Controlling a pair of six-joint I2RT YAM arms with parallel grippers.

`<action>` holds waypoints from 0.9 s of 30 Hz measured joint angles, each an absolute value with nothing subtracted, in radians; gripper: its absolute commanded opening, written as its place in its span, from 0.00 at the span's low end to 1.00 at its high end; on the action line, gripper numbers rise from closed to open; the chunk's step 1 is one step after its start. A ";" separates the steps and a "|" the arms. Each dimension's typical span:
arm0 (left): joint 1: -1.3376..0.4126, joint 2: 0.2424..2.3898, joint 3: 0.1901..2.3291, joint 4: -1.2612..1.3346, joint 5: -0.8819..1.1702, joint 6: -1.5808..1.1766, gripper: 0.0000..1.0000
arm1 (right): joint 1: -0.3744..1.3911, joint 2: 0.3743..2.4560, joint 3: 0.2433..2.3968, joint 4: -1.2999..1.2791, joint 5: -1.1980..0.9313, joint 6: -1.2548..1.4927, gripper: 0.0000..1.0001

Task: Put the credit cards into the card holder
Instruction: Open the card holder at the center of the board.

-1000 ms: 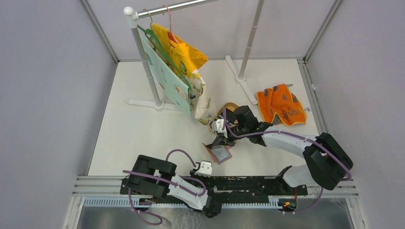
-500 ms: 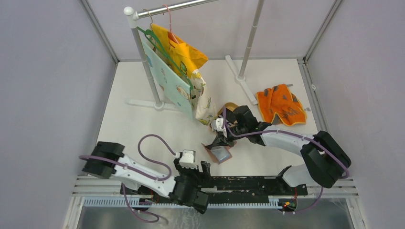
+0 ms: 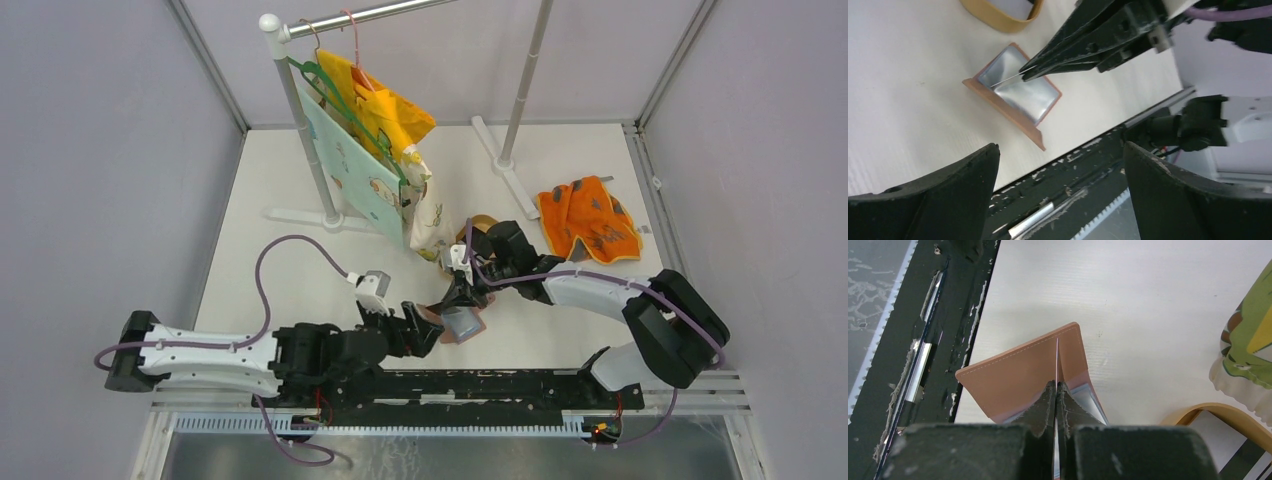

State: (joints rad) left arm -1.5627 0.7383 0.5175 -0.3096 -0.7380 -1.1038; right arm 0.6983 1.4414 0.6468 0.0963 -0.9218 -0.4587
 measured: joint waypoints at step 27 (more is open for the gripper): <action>-1.430 1.355 0.653 -0.457 -0.689 -1.147 0.50 | 0.683 1.465 0.641 0.150 -0.934 -0.365 0.00</action>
State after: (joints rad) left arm -1.4303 1.3552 0.6525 -0.4572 -0.6888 -1.1473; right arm 0.6830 1.4651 0.6411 0.1501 -0.9337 -0.3653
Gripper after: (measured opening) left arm 0.499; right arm 0.009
